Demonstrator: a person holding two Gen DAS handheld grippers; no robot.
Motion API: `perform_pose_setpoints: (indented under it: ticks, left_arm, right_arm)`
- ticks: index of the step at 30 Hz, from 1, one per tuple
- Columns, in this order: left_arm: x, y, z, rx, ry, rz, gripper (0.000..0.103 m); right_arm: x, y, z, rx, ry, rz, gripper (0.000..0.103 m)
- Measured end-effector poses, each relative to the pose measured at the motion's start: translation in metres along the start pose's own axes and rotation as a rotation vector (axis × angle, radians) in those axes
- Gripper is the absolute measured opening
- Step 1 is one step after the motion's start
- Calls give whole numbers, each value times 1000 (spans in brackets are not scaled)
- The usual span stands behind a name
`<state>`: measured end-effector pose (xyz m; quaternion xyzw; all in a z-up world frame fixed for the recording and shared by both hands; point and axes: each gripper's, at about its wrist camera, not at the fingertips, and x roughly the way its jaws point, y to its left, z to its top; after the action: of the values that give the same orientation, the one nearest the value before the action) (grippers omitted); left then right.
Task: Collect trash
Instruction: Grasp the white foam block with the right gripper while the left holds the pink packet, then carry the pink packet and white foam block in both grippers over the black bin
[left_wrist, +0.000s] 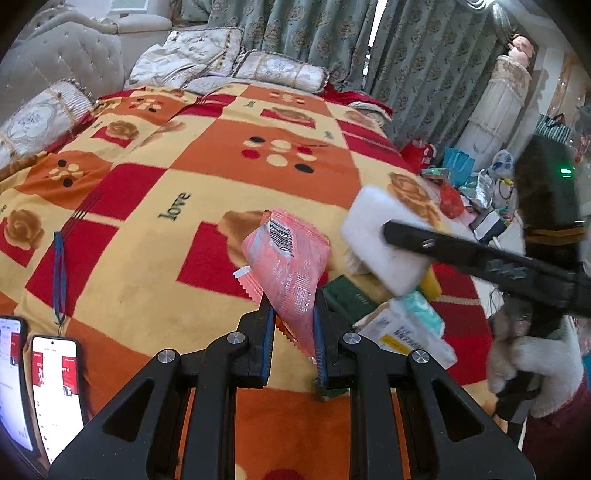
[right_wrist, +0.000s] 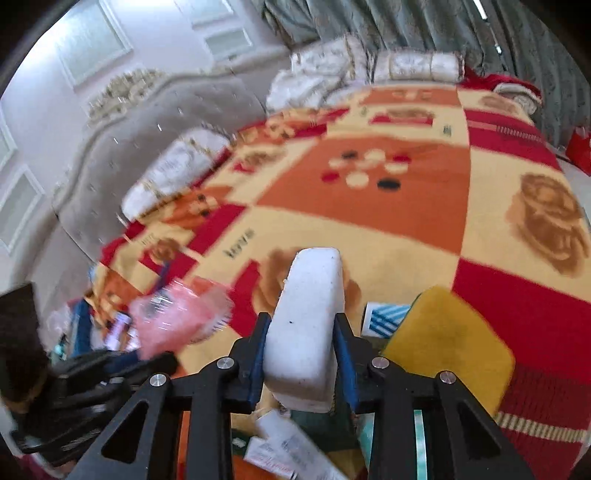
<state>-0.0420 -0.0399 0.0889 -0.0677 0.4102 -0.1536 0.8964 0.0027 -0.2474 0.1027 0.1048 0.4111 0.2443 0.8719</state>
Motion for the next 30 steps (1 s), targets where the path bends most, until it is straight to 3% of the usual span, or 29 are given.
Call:
perform_pose_setpoints:
  ticks: [3,8,30]
  left_arm:
    - [-6,-16,4,16,-15,-27,16]
    - [-8,-55,5,72,-21,-78,16]
    - [29,-237,-30,309,96,-283,16]
  right_arm:
    - [-36,0,-3,0,-59,8,32]
    - [-82,-19,-30,20,-93,-56,32]
    - [-224,-139,-139,273,-186,-356,32]
